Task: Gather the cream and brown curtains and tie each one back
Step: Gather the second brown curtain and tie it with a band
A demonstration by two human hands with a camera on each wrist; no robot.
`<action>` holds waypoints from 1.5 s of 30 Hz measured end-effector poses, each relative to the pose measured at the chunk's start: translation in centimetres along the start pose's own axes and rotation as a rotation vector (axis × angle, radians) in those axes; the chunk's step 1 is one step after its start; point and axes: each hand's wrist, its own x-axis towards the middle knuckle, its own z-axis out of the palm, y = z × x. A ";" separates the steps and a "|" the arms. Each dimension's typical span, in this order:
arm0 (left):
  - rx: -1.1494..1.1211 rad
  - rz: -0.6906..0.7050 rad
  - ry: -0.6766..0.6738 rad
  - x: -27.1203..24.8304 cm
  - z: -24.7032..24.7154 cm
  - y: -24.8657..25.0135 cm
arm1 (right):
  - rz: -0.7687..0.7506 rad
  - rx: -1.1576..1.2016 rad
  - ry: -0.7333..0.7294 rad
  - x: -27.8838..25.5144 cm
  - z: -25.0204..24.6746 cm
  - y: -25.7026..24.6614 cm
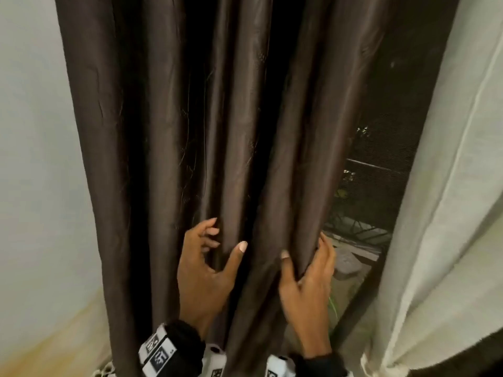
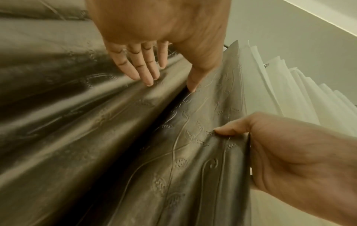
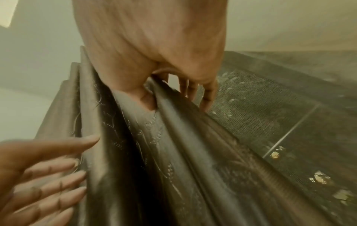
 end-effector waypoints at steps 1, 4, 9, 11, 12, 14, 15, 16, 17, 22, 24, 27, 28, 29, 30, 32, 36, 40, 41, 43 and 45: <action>-0.002 -0.039 -0.010 0.3 0.5 -0.5 | 0.039 0.011 0.030 0.5 -0.6 0.4; 0.056 -0.103 -0.090 1.1 1.9 -1.8 | 0.109 0.039 0.225 1.1 -2.2 0.7; -0.034 -0.129 -0.140 0.8 2.5 -2.5 | 0.098 -0.042 0.331 0.1 -2.2 -1.3; -0.021 -0.102 -0.177 -0.5 2.9 -2.3 | 0.173 0.094 0.207 -0.2 -1.4 -1.6; -0.018 -0.075 -0.223 -1.3 3.2 -2.0 | 0.213 0.174 0.190 -0.4 -1.3 -1.9; -0.025 0.038 -0.341 -2.4 3.6 -1.1 | 0.265 0.306 0.159 0.0 -0.8 -2.6; -0.006 0.086 -0.396 -2.7 3.6 -1.0 | 0.260 0.326 0.099 -0.1 -0.6 -2.7; 0.026 0.127 -0.440 -2.7 3.6 -0.8 | 0.241 0.326 0.019 -0.2 -0.3 -2.7; 0.033 0.149 -0.487 -2.8 3.4 -0.7 | 0.213 0.313 -0.058 -0.3 0.1 -2.7; 0.024 0.240 -0.605 -1.5 0.7 -0.1 | 0.233 0.335 -0.114 0.0 1.4 -3.0; 0.048 0.283 -0.441 -0.3 -1.0 -0.4 | 0.310 0.340 -0.075 0.2 1.8 -2.6; 0.115 0.160 -0.053 2.2 -2.8 -1.5 | 0.348 0.268 -0.071 0.4 2.5 -2.0; 0.123 0.074 0.017 3.1 -3.0 -1.9 | 0.359 0.260 -0.069 0.3 2.7 -2.0; 0.108 -0.019 0.027 3.9 -3.0 -2.2 | 0.370 0.257 -0.064 0.2 3.0 -2.0; 0.079 -0.099 -0.009 4.9 -3.0 -2.5 | 0.376 0.252 -0.055 0.0 3.5 -2.2; 0.000 -0.170 -0.109 6.4 -3.0 -3.2 | 0.394 0.234 -0.033 -0.4 4.8 -3.0; 0.002 -0.080 -0.149 6.7 -3.2 -4.6 | 0.390 0.321 -0.039 -1.2 7.4 -5.6; 0.049 0.207 -0.290 5.3 -4.3 -6.2 | 0.264 0.402 -0.112 -1.7 10.4 -8.1; 0.038 0.269 -0.373 5.2 -4.5 -6.6 | 0.233 0.362 -0.111 -1.6 11.1 -8.5; -0.006 0.353 -0.465 6.0 -5.5 -7.0 | 0.238 0.342 -0.056 -1.0 12.2 -8.6; -0.052 0.397 -0.395 7.5 -7.3 -7.0 | 0.299 0.317 0.018 -0.6 13.1 -8.4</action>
